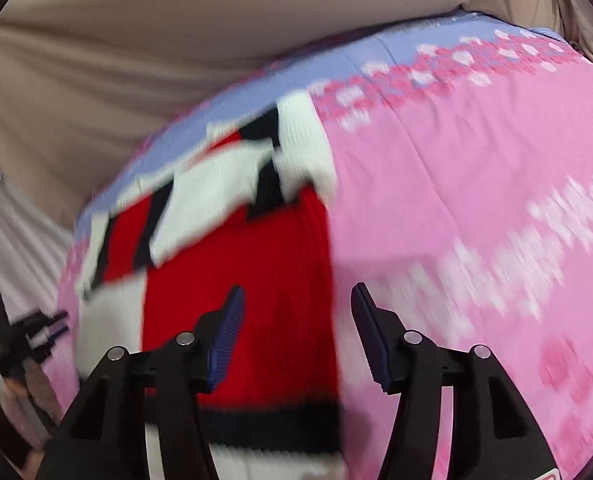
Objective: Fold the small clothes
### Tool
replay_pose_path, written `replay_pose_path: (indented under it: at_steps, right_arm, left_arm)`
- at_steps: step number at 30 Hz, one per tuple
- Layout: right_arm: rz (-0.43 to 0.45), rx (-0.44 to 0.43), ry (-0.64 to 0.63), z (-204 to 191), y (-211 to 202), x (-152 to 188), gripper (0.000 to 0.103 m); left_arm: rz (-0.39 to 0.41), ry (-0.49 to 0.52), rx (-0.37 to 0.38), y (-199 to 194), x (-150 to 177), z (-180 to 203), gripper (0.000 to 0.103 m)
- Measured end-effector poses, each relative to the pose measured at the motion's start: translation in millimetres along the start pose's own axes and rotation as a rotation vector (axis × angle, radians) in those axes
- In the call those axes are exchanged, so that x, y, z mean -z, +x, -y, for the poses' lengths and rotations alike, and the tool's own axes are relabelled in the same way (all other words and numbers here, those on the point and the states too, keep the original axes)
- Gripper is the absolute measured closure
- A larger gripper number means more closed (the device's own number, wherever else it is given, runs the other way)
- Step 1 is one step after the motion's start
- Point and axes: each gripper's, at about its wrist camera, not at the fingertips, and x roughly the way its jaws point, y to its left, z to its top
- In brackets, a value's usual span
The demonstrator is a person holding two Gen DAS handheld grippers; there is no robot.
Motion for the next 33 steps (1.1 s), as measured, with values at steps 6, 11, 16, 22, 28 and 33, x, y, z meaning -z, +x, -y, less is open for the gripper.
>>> replay_pose_path:
  at_steps: [6,11,16,22,28,33]
  right_arm:
    - [-0.182,-0.048,-0.031,21,-24,91,0.044]
    - [-0.235,-0.152,-0.084,10,-21,113,0.038]
    - [-0.277,-0.218,-0.210,-15,-12,117,0.036]
    - [-0.288,-0.279,-0.161,-16,-6,115,0.088]
    - [-0.183,-0.277,-0.173,-10,-37,96,0.092]
    - [-0.151,-0.264,-0.252,-4,-73,94,0.093]
  left_arm:
    - [-0.143,-0.089,-0.037,-33,95,-55,0.065]
    - [-0.175,-0.109,-0.027,-48,140,-57,0.052]
    - [-0.184,-0.186,-0.001,-58,163,-63,0.047]
    - [-0.242,-0.199,0.059,-51,164,-62,0.089]
    - [-0.206,-0.263,0.112,-72,167,-64,0.094]
    - [-0.195,-0.220,0.130,-103,183,-49,0.095]
